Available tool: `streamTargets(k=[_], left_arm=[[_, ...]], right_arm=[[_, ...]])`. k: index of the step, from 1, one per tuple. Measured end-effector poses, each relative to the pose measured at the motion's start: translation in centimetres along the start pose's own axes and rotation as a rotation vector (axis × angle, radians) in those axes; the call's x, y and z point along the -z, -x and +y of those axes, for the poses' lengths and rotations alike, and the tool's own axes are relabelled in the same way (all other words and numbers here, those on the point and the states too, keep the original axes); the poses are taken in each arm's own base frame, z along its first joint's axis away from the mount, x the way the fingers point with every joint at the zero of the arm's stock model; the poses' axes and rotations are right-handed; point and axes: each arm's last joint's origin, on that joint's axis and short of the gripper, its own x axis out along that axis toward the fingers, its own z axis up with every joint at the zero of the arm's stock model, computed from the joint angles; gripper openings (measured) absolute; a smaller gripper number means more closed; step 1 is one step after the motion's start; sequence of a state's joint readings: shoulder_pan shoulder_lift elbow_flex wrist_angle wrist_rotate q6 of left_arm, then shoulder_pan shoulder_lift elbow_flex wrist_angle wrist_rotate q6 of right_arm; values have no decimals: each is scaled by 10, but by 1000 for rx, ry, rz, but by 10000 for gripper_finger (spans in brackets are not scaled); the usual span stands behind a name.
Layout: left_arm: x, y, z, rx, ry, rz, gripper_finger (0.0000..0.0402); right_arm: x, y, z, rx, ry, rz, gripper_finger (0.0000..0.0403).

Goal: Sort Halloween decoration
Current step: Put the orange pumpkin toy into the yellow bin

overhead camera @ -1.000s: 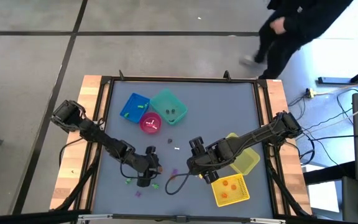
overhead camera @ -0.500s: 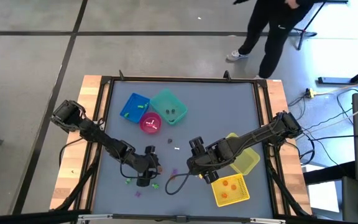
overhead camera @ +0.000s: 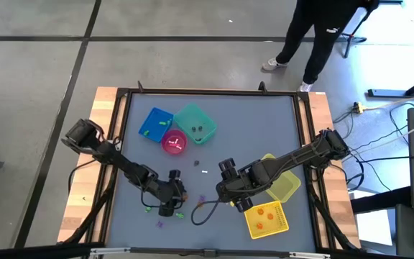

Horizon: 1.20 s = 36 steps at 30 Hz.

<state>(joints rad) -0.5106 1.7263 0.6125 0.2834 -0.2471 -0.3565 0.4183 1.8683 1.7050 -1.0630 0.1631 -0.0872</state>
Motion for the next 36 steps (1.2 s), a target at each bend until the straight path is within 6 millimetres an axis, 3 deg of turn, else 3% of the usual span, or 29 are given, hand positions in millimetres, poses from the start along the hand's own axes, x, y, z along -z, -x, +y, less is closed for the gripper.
streamTargets(k=[8, 36], left_arm=[[1, -2, 0, -6, 0, 0, 183], [1, -2, 0, 0, 1, -2, 88]], right_arm=[[0, 0, 0, 0, -2, 0, 216], [0, 0, 0, 0, -3, 0, 216]])
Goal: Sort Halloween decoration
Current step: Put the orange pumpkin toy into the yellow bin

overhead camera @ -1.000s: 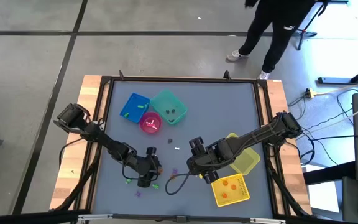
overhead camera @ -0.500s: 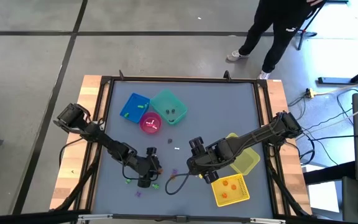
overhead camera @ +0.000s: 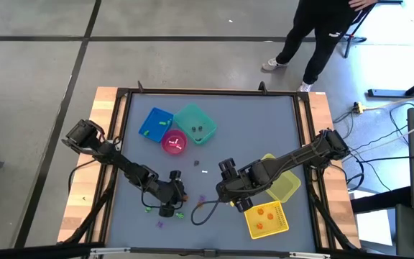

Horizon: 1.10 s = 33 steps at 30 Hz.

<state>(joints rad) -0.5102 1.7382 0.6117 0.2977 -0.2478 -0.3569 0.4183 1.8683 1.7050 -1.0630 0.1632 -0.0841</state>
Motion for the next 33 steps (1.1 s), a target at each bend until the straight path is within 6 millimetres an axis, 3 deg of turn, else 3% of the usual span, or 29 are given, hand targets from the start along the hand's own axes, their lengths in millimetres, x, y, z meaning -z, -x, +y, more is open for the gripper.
streamTargets(k=[22, 33], left_arm=[[-4, -1, -1, 16, 15, -48, 86], [-29, -1, 6, 68, 210, -257, 86]], right_arm=[[-3, 0, 0, 2, -4, -27, 216], [-14, 1, -1, 15, 8, -148, 216]])
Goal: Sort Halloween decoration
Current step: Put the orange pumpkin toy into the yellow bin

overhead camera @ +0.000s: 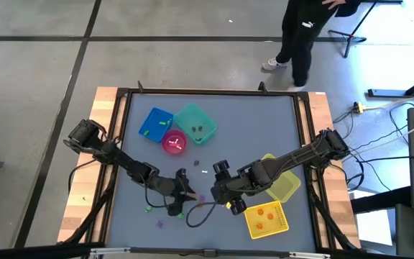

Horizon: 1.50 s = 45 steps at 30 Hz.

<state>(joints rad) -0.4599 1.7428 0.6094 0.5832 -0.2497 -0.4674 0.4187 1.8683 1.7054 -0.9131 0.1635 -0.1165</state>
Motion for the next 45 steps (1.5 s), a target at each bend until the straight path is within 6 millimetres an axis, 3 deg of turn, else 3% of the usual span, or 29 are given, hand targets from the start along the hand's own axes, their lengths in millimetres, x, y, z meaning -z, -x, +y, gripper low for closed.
streamTargets(k=[7, 16, 36, 45], left_arm=[[-27, -1, 4, 76, 183, -210, 86], [-56, 7, 6, 250, 237, -434, 86], [-67, 13, 3, 341, 243, -531, 86], [-66, 13, 3, 345, 242, -530, 86]], right_arm=[[-6, 0, -1, 10, 100, -57, 216], [-12, 1, -2, 32, 239, -121, 216], [-22, 3, -4, 87, 376, -218, 215], [-23, 3, -4, 88, 376, -221, 143]])
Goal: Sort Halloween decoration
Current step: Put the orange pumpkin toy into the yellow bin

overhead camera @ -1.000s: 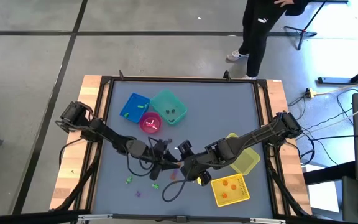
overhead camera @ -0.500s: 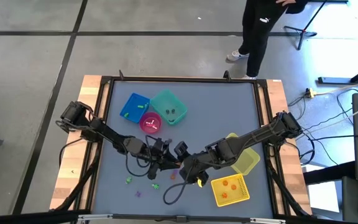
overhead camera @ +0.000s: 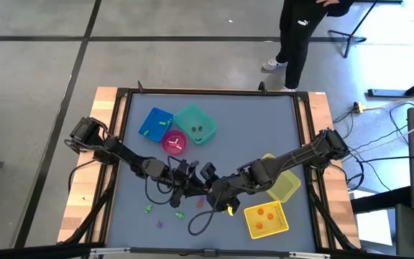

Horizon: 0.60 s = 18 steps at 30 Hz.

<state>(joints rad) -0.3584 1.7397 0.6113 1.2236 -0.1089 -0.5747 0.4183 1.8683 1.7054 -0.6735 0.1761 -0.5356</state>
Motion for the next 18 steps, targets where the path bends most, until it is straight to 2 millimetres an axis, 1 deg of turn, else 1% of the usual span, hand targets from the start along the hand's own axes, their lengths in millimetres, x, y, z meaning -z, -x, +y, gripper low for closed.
streamTargets(k=[4, 7, 18], left_arm=[[0, 0, 0, 0, 0, 0, 86], [0, 0, 0, 2, 0, 1, 86], [0, 0, 0, 5, 0, -2, 87]], right_arm=[[0, 0, 0, 0, 0, 0, 111], [0, 0, 0, -1, 0, 1, 94], [0, 0, 0, -3, 2, 4, 66]])
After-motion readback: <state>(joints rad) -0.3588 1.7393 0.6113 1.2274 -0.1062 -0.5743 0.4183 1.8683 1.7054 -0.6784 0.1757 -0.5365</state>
